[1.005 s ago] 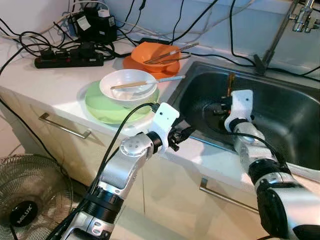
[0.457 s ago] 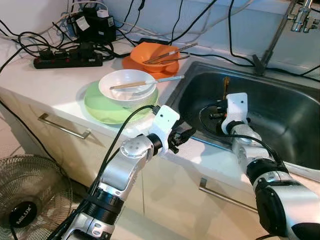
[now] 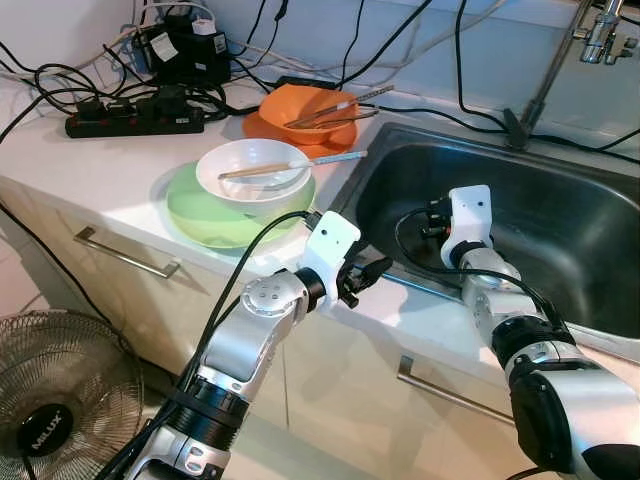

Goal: Kitchen organization

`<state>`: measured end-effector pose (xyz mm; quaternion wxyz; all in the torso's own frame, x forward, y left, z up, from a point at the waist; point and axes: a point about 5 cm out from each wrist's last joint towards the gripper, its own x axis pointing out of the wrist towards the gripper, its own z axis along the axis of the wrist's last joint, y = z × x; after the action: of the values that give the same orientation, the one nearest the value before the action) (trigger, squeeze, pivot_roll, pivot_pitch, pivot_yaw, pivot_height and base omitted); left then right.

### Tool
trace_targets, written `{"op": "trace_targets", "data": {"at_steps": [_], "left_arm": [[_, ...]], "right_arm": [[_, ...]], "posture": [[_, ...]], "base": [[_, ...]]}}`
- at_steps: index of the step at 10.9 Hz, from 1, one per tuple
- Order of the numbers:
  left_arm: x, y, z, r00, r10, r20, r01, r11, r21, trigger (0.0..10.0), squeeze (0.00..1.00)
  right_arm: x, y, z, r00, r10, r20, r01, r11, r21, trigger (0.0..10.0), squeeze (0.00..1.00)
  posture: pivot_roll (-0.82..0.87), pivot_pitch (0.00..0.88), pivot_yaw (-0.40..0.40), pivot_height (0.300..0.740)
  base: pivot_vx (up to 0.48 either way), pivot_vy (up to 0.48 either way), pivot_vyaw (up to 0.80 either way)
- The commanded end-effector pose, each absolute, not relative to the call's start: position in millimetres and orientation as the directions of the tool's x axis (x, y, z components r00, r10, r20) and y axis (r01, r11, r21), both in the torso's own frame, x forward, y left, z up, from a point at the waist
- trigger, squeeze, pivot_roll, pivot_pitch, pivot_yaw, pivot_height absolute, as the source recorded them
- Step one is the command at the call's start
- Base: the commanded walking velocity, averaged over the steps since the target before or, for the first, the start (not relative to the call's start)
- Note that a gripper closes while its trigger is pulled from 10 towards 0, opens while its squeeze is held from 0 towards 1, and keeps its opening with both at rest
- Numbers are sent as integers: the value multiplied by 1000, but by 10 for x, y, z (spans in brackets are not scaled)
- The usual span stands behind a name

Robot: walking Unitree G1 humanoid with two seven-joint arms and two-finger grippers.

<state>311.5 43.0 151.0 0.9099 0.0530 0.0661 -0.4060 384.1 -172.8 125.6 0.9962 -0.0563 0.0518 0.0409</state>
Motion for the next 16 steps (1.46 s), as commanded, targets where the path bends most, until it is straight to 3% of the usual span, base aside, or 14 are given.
{"op": "trace_targets", "data": {"at_steps": [1,3,4,5,6,8,10,13,16], "left_arm": [[3093,400,1524,653,-739,-162,754,655,49,10000,0],[3093,397,1524,652,-740,-161,755,654,50,10000,0],[3092,394,1523,651,-741,-161,756,653,51,10000,0],[3091,392,1522,651,-742,-161,756,652,51,10000,0],[3090,391,1523,651,-742,-161,756,652,52,10000,0],[3094,384,1546,658,-739,-145,751,657,62,10000,0],[3193,434,1701,739,-669,-79,668,712,217,10000,0],[3404,535,2065,846,-529,69,433,756,491,10000,0],[3642,525,2185,864,-497,80,346,703,621,10000,0]], "right_arm": [[3822,-1686,1189,986,89,-138,-103,989,-102,10000,0],[3823,-1678,1195,987,91,-132,-104,990,-99,10000,0],[3822,-1677,1194,988,89,-130,-101,991,-90,10000,1000],[3823,-1682,1199,989,82,-125,-94,991,-96,10000,1000],[3826,-1682,1208,989,81,-122,-93,991,-98,10000,0],[3839,-1693,1255,992,81,-96,-90,992,-94,10000,0],[3877,-1698,1417,995,97,-7,-97,993,-67,10000,0],[3845,-1637,1718,958,233,167,-224,972,-74,10000,0],[3694,-1650,1721,935,301,185,-285,952,-111,10000,0]], "posture": [[202,11,-22,740],[201,7,-22,740],[202,5,-22,740],[202,6,-22,740],[200,8,-21,740],[198,11,-22,740],[196,13,-23,740],[177,12,-19,740],[147,6,-3,740]], "base": [[0,0,0],[0,0,0],[0,0,0],[0,0,0],[0,0,0],[0,0,0],[0,0,0],[0,0,0],[0,0,0]]}}
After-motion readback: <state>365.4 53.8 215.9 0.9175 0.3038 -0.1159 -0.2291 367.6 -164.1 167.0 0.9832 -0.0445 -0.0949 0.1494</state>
